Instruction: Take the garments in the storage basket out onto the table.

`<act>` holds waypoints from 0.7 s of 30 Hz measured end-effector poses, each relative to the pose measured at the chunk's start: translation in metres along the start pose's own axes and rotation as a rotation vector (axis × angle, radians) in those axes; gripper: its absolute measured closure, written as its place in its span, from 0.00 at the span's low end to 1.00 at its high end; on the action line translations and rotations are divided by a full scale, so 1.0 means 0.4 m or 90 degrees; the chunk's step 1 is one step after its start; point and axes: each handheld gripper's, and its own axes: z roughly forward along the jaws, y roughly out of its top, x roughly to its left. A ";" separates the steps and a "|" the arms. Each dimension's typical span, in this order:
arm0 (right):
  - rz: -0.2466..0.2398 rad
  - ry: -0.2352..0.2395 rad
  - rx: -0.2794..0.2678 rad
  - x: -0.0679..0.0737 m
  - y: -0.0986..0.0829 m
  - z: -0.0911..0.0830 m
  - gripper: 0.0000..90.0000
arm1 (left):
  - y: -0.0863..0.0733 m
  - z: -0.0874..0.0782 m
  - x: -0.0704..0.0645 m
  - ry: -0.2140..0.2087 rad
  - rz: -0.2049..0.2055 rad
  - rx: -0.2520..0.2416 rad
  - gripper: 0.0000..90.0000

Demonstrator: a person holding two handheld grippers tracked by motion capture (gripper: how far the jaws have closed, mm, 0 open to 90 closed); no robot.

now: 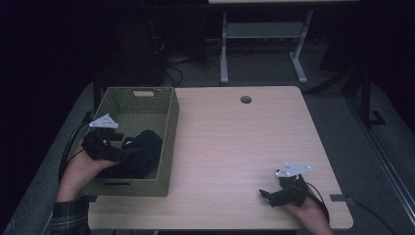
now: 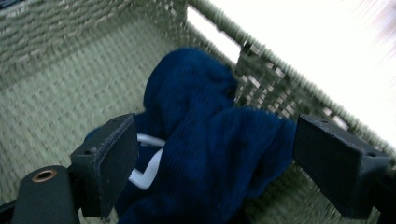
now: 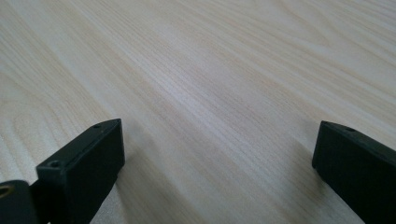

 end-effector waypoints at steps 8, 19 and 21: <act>0.000 0.000 0.000 0.000 0.000 0.000 0.02 | -0.036 -0.014 0.026 0.009 -0.016 0.005 0.16; 0.000 0.000 0.000 0.000 0.000 0.000 0.02 | -0.072 -0.001 0.053 0.016 -0.029 0.044 0.16; 0.000 0.000 0.001 0.000 0.000 0.000 0.02 | -0.076 0.004 0.055 0.011 -0.030 0.051 0.16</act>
